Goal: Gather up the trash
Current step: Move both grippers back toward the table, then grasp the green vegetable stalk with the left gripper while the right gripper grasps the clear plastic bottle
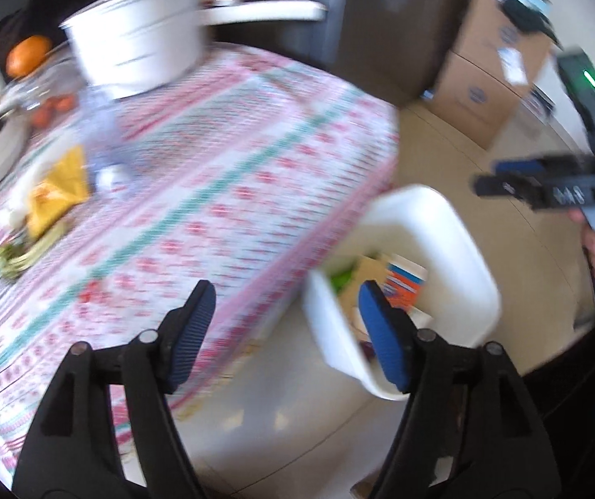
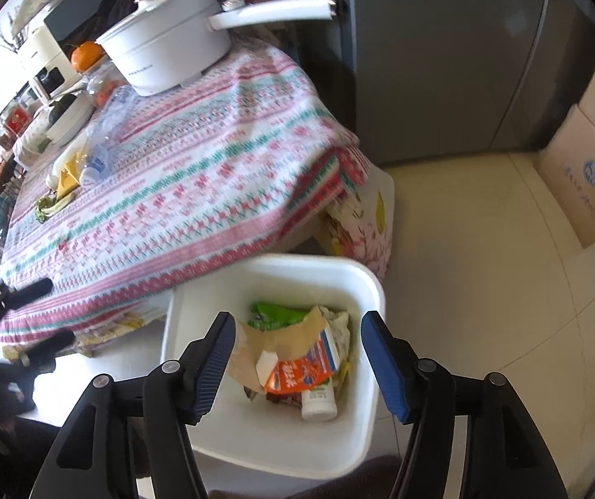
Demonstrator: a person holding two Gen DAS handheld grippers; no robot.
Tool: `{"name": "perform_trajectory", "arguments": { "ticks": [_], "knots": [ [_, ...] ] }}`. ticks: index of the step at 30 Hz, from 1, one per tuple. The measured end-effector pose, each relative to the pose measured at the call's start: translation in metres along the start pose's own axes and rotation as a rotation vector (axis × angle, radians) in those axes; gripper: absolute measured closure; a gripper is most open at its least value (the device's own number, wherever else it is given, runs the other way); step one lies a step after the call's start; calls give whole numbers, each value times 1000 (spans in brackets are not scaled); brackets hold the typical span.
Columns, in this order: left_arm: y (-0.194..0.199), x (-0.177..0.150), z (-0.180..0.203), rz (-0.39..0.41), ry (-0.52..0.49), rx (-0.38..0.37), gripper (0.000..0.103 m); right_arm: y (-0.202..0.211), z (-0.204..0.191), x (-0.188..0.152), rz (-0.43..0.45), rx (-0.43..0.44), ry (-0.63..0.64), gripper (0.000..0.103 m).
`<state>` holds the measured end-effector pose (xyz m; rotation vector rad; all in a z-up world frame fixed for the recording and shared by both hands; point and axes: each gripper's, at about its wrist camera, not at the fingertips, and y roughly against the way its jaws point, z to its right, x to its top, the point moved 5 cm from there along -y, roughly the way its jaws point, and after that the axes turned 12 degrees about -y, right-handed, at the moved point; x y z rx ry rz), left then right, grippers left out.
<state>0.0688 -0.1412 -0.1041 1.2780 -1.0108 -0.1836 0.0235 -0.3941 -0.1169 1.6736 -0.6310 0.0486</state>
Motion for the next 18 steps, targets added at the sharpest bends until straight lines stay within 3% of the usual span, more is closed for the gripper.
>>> {"name": "perform_trajectory", "arguments": {
  "ticks": [4, 11, 18],
  "knots": [
    [5, -5, -67, -5, 159, 91, 30, -3, -24, 11, 14, 5, 35, 38],
    [3, -38, -194, -29, 502, 327, 30, -19, -71, 19, 2, 26, 87, 36],
    [-21, -75, -259, -14, 806, 381, 30, -38, -108, 20, -22, 31, 122, 35]
  ]
}}
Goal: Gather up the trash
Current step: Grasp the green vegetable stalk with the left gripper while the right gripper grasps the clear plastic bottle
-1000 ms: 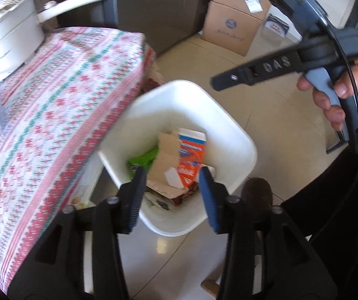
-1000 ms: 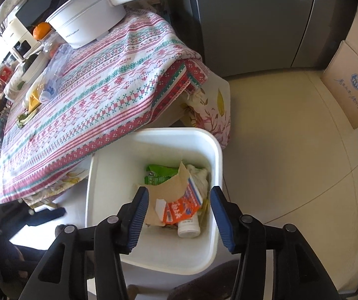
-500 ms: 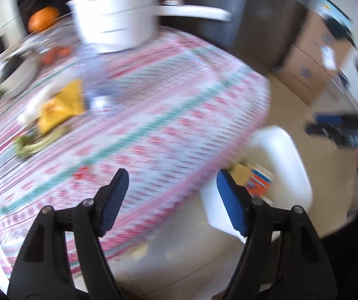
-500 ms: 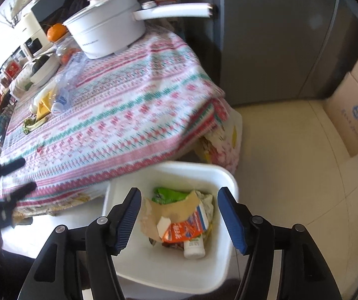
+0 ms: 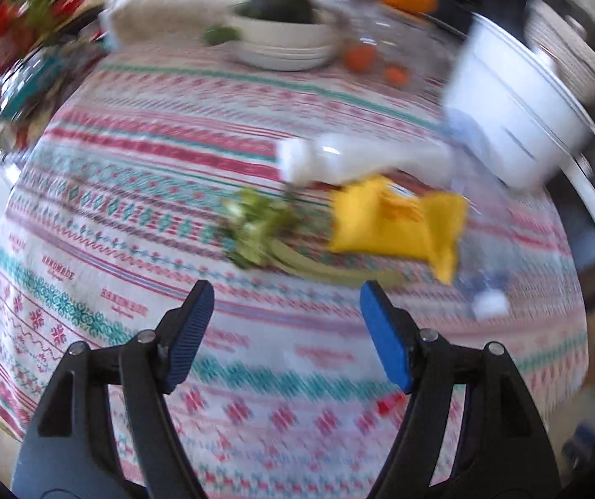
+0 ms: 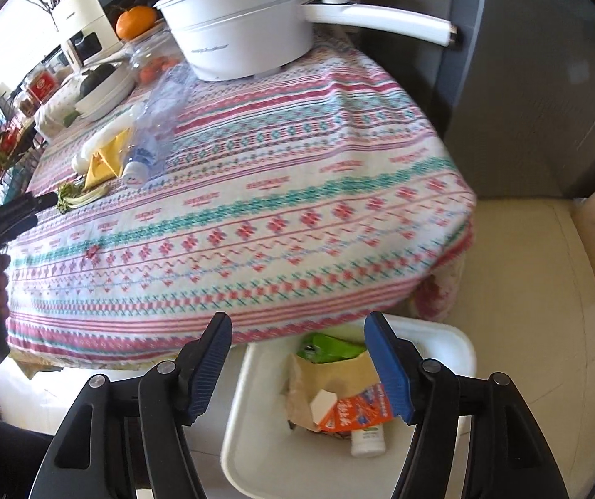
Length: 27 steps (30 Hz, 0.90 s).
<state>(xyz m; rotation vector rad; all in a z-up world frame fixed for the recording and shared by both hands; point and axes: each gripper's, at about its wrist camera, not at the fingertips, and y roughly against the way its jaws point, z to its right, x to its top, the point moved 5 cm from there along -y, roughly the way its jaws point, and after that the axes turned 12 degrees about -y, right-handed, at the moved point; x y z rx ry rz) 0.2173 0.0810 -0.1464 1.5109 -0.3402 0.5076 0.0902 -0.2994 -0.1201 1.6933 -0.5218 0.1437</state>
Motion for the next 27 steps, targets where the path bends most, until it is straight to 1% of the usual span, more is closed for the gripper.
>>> {"name": "perform_trajectory", "arguments": {
  "ticks": [3, 5, 8, 10, 12, 13, 14, 16, 18, 19, 21, 24, 27],
  "knots": [
    [-15, 6, -13, 5, 74, 6, 32, -8, -15, 5, -6, -3, 15, 35],
    [-26, 11, -19, -5, 118, -4, 36, -10, -25, 10, -6, -9, 30, 35],
    [-40, 15, -22, -12, 148, -16, 48, -12, -44, 28, 3, 10, 32, 32],
    [-48, 17, -23, -21, 155, -25, 61, -13, -60, 42, 15, 33, 32, 28],
    [-53, 18, -22, -33, 161, -31, 66, -18, -82, 61, 34, 39, 60, 28],
    [-52, 19, -23, -21, 154, -23, 71, -21, -91, 69, 42, 40, 69, 28],
    [-55, 20, -24, -28, 140, -17, 73, -25, -102, 78, 50, 49, 73, 27],
    [-56, 21, -28, -22, 140, -21, 79, -36, -123, 93, 47, 93, 57, 26],
    [-56, 21, -31, -18, 155, -33, 83, -55, -144, 105, 23, 129, 38, 26],
    [-55, 21, -31, -23, 150, -32, 85, -63, -152, 108, 12, 140, 33, 26],
    [-53, 20, -31, -28, 132, -35, 87, -81, -167, 114, -12, 159, 16, 26],
    [-45, 20, -31, -28, 105, -45, 88, -105, -181, 126, -23, 160, -18, 26],
    [-30, 23, -36, -4, 77, -39, 89, -118, -187, 133, -19, 162, -31, 27]
  ]
}}
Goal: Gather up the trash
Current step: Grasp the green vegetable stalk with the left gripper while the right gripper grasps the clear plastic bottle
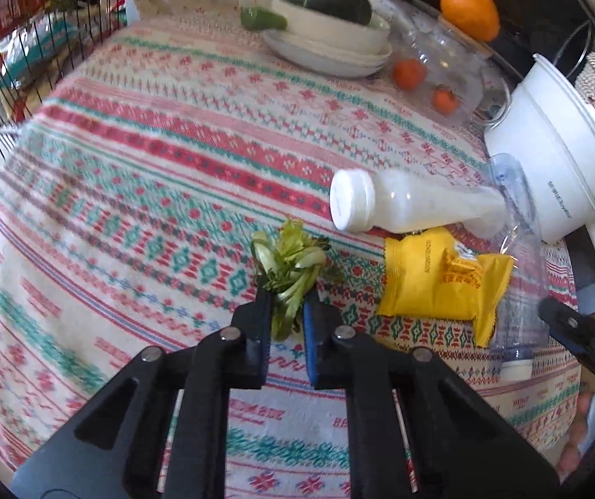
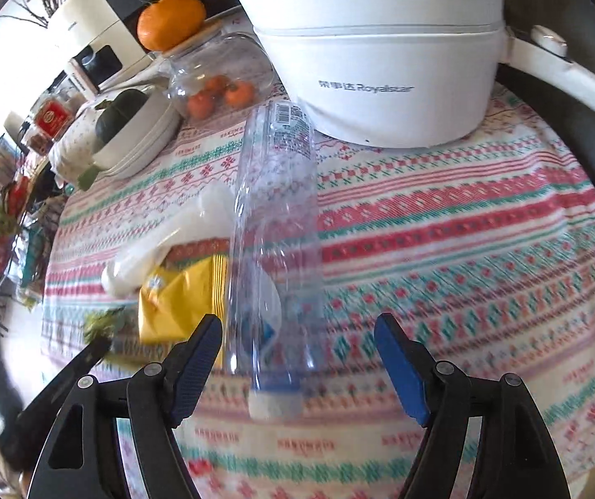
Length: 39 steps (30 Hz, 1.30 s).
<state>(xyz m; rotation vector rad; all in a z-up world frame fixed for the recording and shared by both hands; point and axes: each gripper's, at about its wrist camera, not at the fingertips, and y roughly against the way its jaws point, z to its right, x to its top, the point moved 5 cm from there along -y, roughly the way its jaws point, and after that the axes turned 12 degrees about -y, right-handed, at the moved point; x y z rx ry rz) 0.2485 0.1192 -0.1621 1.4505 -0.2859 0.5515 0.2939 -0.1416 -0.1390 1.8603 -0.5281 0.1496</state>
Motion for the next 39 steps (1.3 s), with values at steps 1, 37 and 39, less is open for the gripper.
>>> {"name": "perform_trajectory", "arguments": {
  "ticks": [1, 37, 39],
  "knots": [
    [4, 1, -1, 5, -3, -3, 89, -4, -2, 1, -3, 2, -2, 29],
    [119, -35, 76, 109, -361, -170, 89, -17, 13, -18, -156, -252, 130, 39],
    [119, -36, 78, 107, -366, -175, 89, -18, 10, -16, -130, -245, 143, 41]
  ]
}}
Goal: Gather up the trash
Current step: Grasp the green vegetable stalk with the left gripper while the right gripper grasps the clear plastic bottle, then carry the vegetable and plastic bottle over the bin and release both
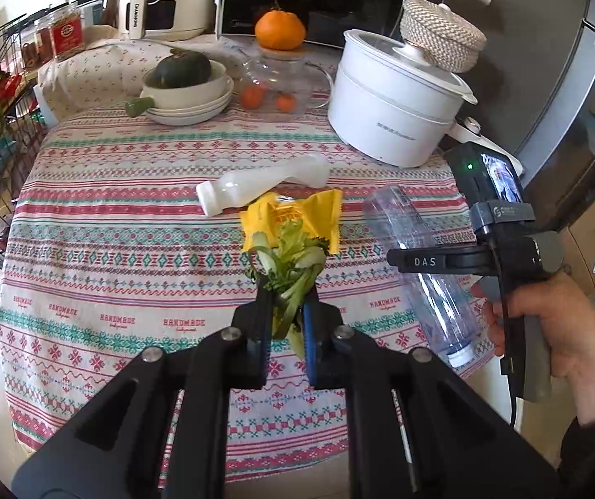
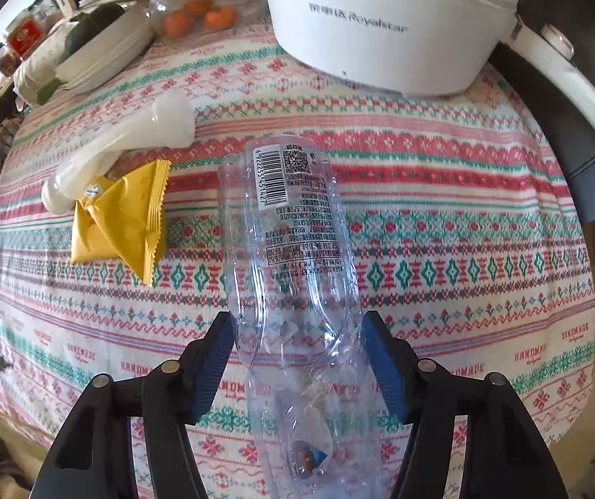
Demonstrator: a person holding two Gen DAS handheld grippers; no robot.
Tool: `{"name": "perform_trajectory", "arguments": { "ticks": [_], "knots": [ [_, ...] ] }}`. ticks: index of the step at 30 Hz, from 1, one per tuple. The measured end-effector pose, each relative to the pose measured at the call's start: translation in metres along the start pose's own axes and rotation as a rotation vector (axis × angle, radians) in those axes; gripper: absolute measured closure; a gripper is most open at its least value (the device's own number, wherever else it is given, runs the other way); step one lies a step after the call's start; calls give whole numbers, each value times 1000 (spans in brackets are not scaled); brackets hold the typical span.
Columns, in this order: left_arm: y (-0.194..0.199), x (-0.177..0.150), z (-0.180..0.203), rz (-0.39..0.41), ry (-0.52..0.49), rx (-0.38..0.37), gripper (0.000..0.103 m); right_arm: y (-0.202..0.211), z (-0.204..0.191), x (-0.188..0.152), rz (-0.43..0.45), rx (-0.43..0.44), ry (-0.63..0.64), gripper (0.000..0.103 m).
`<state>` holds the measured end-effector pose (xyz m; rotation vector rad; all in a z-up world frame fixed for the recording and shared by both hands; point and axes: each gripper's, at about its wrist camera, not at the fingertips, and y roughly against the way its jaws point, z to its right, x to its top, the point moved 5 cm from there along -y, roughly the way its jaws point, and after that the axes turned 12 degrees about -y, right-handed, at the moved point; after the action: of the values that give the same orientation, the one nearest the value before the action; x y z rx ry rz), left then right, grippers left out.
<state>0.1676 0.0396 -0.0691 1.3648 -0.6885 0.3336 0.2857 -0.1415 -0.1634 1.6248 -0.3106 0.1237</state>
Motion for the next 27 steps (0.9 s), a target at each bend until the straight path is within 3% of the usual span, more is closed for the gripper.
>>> {"name": "perform_trajectory", "arguments": {
  "ticks": [5, 13, 22, 27],
  "knots": [
    [3, 1, 9, 7, -15, -22, 89, 27, 11, -10, 77, 55, 10, 42],
    [15, 1, 59, 38, -114, -88, 89, 117, 60, -60, 305, 208, 12, 43],
    [39, -13, 150, 102, -286, -228, 89, 198, 133, -141, 499, 267, -41, 43],
    [36, -41, 206, 97, -428, -304, 89, 200, 173, -168, 561, 270, -101, 43]
  ]
}}
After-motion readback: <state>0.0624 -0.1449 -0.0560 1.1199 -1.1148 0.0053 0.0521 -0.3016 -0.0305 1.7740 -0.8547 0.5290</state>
